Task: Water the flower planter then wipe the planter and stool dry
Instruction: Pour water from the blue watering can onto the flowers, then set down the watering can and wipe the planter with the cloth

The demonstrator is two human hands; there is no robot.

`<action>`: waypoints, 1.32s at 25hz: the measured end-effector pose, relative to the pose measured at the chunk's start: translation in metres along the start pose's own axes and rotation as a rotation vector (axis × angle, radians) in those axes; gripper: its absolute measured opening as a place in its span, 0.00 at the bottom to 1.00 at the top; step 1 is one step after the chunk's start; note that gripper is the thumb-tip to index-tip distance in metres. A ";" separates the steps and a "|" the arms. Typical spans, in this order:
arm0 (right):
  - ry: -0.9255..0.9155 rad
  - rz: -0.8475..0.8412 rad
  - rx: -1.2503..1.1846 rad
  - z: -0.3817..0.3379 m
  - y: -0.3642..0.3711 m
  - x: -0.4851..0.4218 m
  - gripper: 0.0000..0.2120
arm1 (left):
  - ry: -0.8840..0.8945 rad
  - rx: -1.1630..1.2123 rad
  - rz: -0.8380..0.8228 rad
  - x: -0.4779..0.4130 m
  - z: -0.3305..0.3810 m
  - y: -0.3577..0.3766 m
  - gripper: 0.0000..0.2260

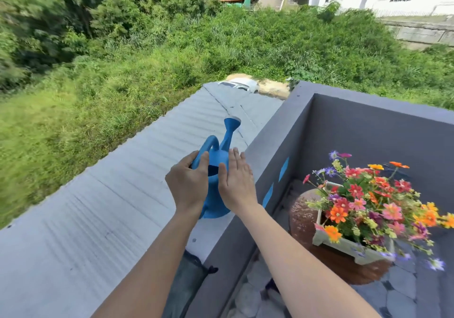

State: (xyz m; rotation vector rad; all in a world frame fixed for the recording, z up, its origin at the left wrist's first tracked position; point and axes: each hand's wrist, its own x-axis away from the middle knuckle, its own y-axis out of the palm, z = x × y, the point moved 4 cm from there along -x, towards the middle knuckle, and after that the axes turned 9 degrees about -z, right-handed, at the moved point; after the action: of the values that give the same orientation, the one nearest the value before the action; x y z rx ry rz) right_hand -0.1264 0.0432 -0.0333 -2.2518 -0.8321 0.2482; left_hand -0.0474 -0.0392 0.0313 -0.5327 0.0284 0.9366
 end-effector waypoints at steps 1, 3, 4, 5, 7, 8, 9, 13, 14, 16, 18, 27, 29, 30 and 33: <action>0.012 -0.016 0.003 0.005 0.004 -0.001 0.27 | -0.018 0.002 0.011 0.003 -0.007 0.004 0.09; 0.026 -0.035 0.012 0.016 0.010 0.001 0.26 | -0.042 0.011 0.021 0.012 -0.014 0.012 0.10; 0.033 -0.041 0.018 0.021 0.012 0.002 0.26 | -0.049 0.014 0.025 0.016 -0.018 0.016 0.10; 0.041 -0.041 0.017 0.025 0.013 0.002 0.26 | -0.051 0.013 0.032 0.018 -0.019 0.020 0.10; 0.045 -0.028 0.010 0.031 0.012 0.004 0.25 | -0.057 0.012 0.047 0.025 -0.023 0.025 0.11; 0.039 -0.021 0.013 0.032 0.012 0.005 0.25 | -0.062 0.019 0.052 0.028 -0.025 0.027 0.12; 0.028 -0.016 0.020 0.033 0.011 0.007 0.25 | -0.071 0.026 0.060 0.032 -0.027 0.028 0.13; 0.009 -0.020 0.052 0.035 0.009 0.012 0.24 | -0.062 0.047 0.064 0.045 -0.025 0.028 0.12; 0.012 -0.025 0.065 0.035 0.008 0.013 0.24 | -0.065 0.041 0.046 0.045 -0.024 0.028 0.12; 0.018 -0.040 0.093 0.036 0.004 0.012 0.25 | -0.090 0.036 -0.034 0.043 -0.024 0.029 0.12; 0.024 -0.037 0.089 0.037 0.003 0.014 0.26 | -0.083 0.007 -0.115 0.044 -0.021 0.025 0.12; 0.275 -0.107 -0.148 0.046 0.092 0.109 0.30 | -0.310 -0.299 -0.279 0.081 -0.139 -0.062 0.18; 0.263 -0.127 -0.093 0.035 0.118 0.131 0.32 | -0.386 -0.509 -0.493 0.093 -0.181 -0.076 0.27; 0.245 -0.126 -0.051 0.028 0.128 0.139 0.34 | -0.404 -0.601 -0.594 0.099 -0.195 -0.079 0.29; 0.196 -0.157 0.073 0.015 0.146 0.145 0.37 | -0.444 -0.672 -0.703 0.108 -0.215 -0.081 0.29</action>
State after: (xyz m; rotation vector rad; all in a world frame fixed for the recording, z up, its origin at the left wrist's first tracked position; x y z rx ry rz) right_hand 0.0517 0.0641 -0.1353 -2.0912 -0.8740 -0.0153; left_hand 0.1233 -0.0920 -0.1488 -0.8622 -0.8503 0.3300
